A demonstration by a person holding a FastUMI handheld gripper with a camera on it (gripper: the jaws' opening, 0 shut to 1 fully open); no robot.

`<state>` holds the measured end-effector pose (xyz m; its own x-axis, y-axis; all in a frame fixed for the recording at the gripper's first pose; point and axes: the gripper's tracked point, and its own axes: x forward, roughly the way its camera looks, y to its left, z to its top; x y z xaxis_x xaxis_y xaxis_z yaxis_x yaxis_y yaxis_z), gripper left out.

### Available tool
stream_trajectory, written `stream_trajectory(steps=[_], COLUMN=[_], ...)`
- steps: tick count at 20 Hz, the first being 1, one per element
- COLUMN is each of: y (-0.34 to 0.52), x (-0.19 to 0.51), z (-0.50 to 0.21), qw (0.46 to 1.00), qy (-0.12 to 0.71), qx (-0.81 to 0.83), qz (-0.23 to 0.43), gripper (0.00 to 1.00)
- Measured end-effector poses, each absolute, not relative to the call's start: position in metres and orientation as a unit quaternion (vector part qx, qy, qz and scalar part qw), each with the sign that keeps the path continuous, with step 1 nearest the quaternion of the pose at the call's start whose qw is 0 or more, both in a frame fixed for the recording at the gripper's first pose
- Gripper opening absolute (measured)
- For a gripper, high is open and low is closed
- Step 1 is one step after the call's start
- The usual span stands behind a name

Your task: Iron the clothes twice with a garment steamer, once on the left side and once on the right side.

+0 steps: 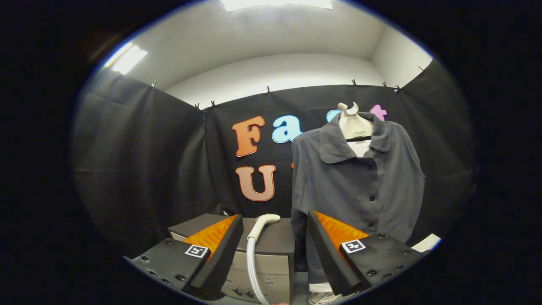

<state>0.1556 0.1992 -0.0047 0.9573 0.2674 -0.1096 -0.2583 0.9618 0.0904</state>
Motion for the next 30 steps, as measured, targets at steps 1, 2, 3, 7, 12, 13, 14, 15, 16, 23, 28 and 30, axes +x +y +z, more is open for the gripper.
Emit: stream_trajectory(steps=[1,2,3,7,12,13,14,15,16,23,28,30], y=[0.211,0.223,0.233,0.273,0.321,0.327,0.329,0.333,0.341,0.345,0.329,0.332], x=[0.167,0.18,0.196,0.259,0.322,0.334,0.345,0.354,0.362,0.407,0.418,0.42], z=[-0.008,-0.012,-0.014,-0.036,-0.088,-0.102,-0.116,-0.131,-0.144,-0.22,-0.258,-0.269], qw=[0.987,0.985,0.984,0.981,0.974,0.972,0.971,0.97,0.966,0.949,0.934,0.929], qy=[0.068,0.076,0.082,0.111,0.159,0.17,0.18,0.193,0.206,0.288,0.341,0.355], qx=[0.04,0.045,0.051,0.04,0.019,0.014,0.007,0.001,0.0,-0.025,-0.022,-0.003], qz=[0.14,0.147,0.15,0.156,0.163,0.161,0.155,0.151,0.158,0.126,0.103,0.103], gripper=[0.98,0.98,0.98,0.98,0.99,0.99,0.98,0.98,0.99,0.96,0.97,0.85])
